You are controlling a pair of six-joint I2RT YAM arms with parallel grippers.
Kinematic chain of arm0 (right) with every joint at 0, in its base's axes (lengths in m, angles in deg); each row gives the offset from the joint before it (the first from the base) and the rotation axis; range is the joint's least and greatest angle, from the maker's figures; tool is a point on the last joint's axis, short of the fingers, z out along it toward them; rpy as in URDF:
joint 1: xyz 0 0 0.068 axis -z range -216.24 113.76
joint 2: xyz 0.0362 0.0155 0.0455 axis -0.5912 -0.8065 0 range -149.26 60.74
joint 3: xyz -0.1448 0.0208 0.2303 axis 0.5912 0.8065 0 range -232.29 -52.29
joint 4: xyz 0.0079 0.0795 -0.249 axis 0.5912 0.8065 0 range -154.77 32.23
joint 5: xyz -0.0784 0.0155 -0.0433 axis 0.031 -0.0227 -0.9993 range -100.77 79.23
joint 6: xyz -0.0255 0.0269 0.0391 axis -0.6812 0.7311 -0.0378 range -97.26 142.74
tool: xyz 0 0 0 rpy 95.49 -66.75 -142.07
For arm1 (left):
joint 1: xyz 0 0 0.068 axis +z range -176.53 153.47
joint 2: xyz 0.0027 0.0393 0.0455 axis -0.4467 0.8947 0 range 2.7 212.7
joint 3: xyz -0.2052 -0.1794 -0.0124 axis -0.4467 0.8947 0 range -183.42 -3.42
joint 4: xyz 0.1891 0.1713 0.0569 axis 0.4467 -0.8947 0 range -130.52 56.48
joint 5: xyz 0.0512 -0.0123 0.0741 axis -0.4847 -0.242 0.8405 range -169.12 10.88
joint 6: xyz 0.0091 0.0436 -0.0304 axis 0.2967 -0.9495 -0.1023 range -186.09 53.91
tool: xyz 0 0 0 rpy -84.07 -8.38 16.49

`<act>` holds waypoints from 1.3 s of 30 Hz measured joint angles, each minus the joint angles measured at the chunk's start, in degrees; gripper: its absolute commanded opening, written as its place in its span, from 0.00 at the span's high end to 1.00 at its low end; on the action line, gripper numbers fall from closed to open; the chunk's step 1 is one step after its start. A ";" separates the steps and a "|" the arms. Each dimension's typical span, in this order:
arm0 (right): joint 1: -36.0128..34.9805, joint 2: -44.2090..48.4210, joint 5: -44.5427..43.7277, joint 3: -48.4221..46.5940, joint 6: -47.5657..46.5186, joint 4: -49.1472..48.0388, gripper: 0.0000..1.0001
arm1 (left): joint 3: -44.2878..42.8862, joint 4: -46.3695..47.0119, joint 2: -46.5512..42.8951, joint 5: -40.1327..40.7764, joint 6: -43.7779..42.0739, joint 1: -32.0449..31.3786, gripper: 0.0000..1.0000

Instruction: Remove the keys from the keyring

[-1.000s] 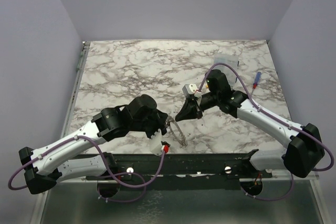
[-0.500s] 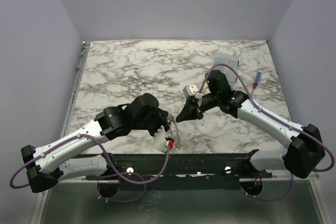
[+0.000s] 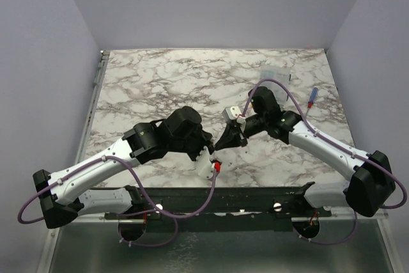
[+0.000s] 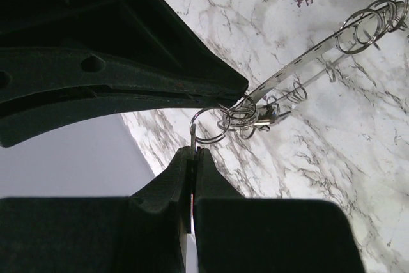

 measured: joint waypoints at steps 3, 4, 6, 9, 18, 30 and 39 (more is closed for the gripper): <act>0.00 -0.28 -0.13 -0.15 0.11 -0.02 0.78 | -0.74 -0.37 0.70 -0.59 1.01 0.00 1.00; 0.00 -0.39 -0.37 -0.35 0.28 -0.02 0.66 | -0.98 -0.42 0.90 -0.61 1.53 0.02 1.00; 0.20 -0.55 -1.51 -0.85 1.16 0.02 0.50 | -1.03 -0.35 0.98 -0.63 2.58 0.00 1.00; 1.66 -0.70 -2.75 -2.12 2.82 -0.33 0.39 | -1.11 -0.42 1.20 -0.57 5.03 0.00 1.00; 10.69 0.59 -5.31 -5.70 7.06 0.17 0.36 | -5.57 -0.61 5.46 1.16 16.44 0.00 1.00; 11.65 5.05 -11.85 -5.09 17.64 0.04 0.46 | -12.98 -1.81 12.94 4.52 34.23 0.39 1.00; 11.65 8.74 -15.85 -0.17 21.73 -0.46 0.46 | -16.74 -3.52 16.33 2.75 44.54 4.76 1.00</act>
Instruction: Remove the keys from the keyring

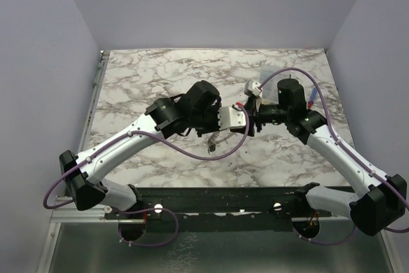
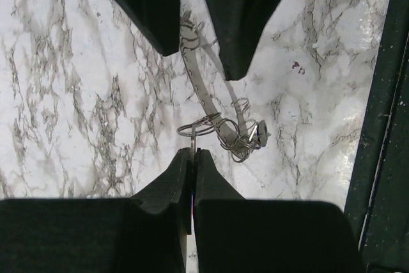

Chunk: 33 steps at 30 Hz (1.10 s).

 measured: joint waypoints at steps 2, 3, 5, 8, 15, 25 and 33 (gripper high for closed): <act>0.00 0.17 -0.02 1.33 0.35 -0.72 0.46 | -0.83 0.00 0.50 -0.72 1.36 1.05 1.00; 0.00 0.17 0.07 2.23 0.68 -1.60 0.46 | -1.25 0.02 0.74 -1.09 2.01 1.42 1.00; 0.00 0.17 0.37 3.48 1.11 -3.23 0.46 | -1.75 0.04 1.07 -2.03 2.91 1.84 1.00; 0.00 0.09 1.31 5.27 1.97 -7.13 0.46 | -2.01 0.04 1.49 -3.48 4.11 2.58 1.00; -0.50 -1.36 3.41 6.62 2.51 -16.20 0.46 | -2.32 0.04 2.62 -5.92 6.32 3.72 1.00; -2.82 -1.68 3.82 6.62 -0.44 -18.03 0.58 | -4.15 0.20 3.28 -8.20 8.50 3.91 1.00; -3.02 -1.99 2.51 7.50 -4.46 -17.44 0.77 | -4.94 0.22 3.93 -8.81 9.11 4.55 1.00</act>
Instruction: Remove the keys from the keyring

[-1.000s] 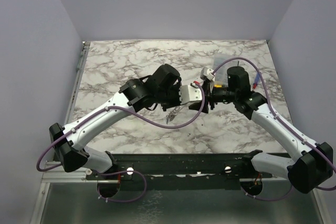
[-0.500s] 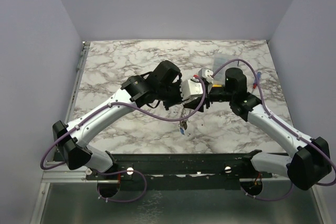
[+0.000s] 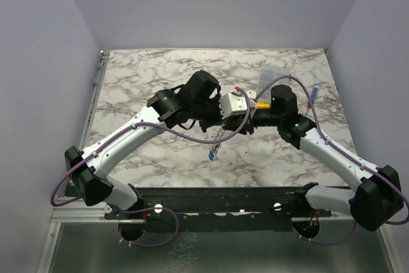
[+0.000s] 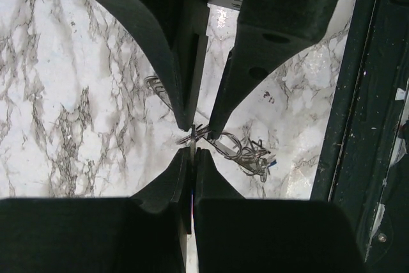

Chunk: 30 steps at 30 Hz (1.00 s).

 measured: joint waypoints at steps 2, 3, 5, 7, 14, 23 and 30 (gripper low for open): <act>-0.02 0.00 -0.52 0.22 -0.70 0.15 0.89 | 0.00 -0.09 0.04 -0.20 0.15 0.31 1.00; -0.02 0.00 -0.68 0.28 -0.96 0.15 0.96 | 0.00 -0.11 0.04 -0.35 0.15 0.48 1.00; 0.00 0.00 -0.92 0.44 -1.51 0.20 0.99 | 0.00 -0.04 0.04 -0.59 0.28 0.70 1.00; 0.00 0.02 -0.96 0.61 -1.62 0.15 0.99 | 0.00 -0.07 0.07 -0.76 0.39 0.94 1.00; 0.00 1.29 -2.89 0.61 -1.86 0.11 0.99 | 0.02 -0.07 0.11 -3.82 1.07 6.67 1.00; 0.92 2.97 -5.01 1.20 1.75 -2.19 0.99 | 4.33 1.16 0.11 -8.13 1.42 14.12 1.00; 1.16 1.03 -3.98 2.56 4.09 -5.40 0.92 | 3.52 1.22 0.15 -9.70 1.36 14.64 1.00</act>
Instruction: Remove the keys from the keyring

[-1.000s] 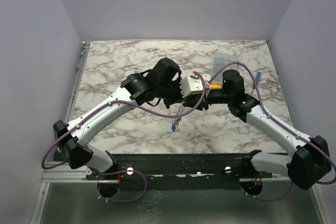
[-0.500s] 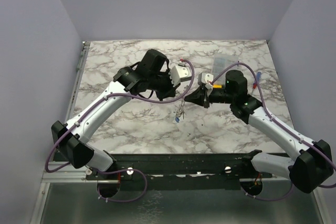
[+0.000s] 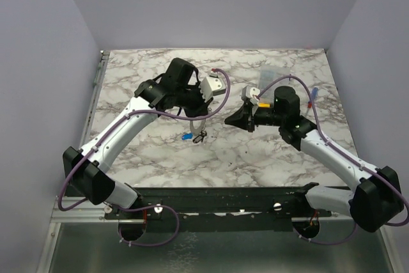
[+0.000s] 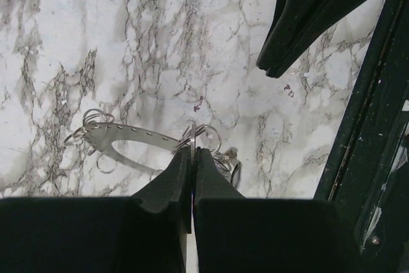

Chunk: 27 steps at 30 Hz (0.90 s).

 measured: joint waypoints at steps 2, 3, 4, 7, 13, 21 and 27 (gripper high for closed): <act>0.00 -0.66 0.48 0.00 -0.13 0.02 0.81 | -0.63 0.09 0.00 -0.35 -0.42 0.00 1.00; 0.00 -0.87 0.68 -0.02 -0.20 0.07 0.75 | -0.79 0.09 -0.07 -0.48 -0.63 0.00 1.00; 0.00 -1.05 0.81 -0.13 -0.33 0.26 0.73 | -0.94 0.07 -0.07 -0.57 -1.01 0.00 1.00; 0.00 -1.84 1.27 -1.68 -1.01 1.33 0.66 | -1.20 -0.02 -0.07 -1.01 -1.97 0.00 1.00; -0.04 -3.56 2.12 -5.86 -2.84 3.08 0.55 | -2.19 -0.90 -0.04 -2.78 -3.08 -0.26 1.00; -2.56 -6.08 2.25 -6.80 -3.72 3.93 0.52 | -3.54 -1.22 0.11 -4.00 -2.84 -1.97 1.00; -4.11 -7.08 1.75 -6.91 -3.28 3.89 0.55 | -4.20 -1.29 0.70 -4.07 -2.49 -2.64 1.00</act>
